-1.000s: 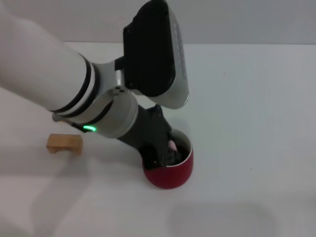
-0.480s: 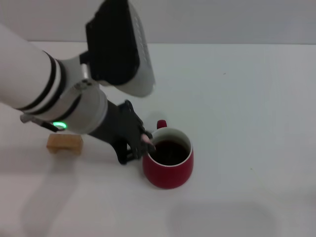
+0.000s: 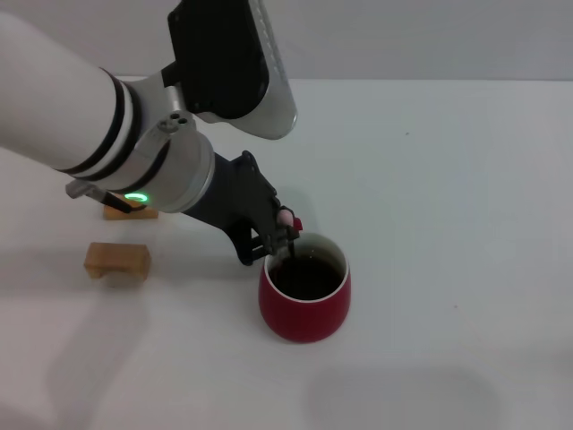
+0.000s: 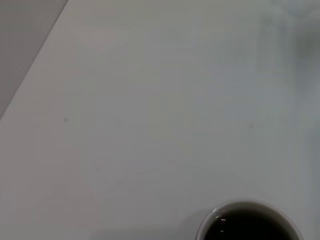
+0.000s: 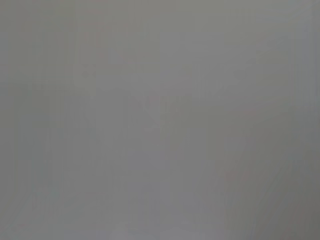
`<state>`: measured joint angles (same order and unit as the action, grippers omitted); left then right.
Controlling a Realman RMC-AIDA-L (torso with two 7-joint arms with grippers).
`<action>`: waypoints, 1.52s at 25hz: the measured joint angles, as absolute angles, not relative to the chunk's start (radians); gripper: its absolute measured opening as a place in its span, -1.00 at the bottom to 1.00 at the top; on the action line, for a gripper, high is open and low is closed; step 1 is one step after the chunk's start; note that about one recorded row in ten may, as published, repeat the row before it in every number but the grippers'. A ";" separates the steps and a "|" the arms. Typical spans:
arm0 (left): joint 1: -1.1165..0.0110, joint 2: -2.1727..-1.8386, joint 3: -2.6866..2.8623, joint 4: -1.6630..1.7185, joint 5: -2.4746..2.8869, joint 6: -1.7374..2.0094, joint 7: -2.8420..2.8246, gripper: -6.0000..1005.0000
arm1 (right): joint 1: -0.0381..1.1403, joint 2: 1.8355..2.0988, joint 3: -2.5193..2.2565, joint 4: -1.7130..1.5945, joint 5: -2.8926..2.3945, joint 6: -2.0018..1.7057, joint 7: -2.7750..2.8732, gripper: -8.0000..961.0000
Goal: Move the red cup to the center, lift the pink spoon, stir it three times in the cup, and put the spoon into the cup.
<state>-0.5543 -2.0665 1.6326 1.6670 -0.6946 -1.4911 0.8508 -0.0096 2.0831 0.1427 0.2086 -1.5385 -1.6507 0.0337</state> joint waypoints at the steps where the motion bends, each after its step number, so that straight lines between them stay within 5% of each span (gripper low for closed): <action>1: -0.556 -2.067 1.636 1.664 -0.696 -1.487 0.846 -0.67 | -0.011 2.083 0.143 0.209 -1.538 -1.653 0.034 -0.98; 10: -0.548 -2.067 1.664 1.677 -0.722 -1.430 0.791 -0.59 | -0.017 2.083 0.143 0.209 -1.536 -1.658 0.034 -0.98; 19: -0.496 -2.066 1.638 1.784 -0.715 -1.276 0.785 0.02 | -0.019 2.084 0.143 0.209 -1.537 -1.660 0.034 -0.98; 28: -0.180 -2.060 1.933 1.739 -0.847 -0.058 0.784 0.54 | -0.022 2.086 0.143 0.210 -1.535 -1.681 0.034 -0.98; 32: -0.171 -2.061 2.173 1.519 -0.721 0.670 0.671 0.61 | -0.021 2.083 0.143 0.220 -1.534 -1.701 0.034 -0.98; 38: -0.212 -2.062 2.188 1.280 -0.616 1.014 0.509 0.61 | -0.022 2.083 0.143 0.227 -1.535 -1.709 0.029 -0.98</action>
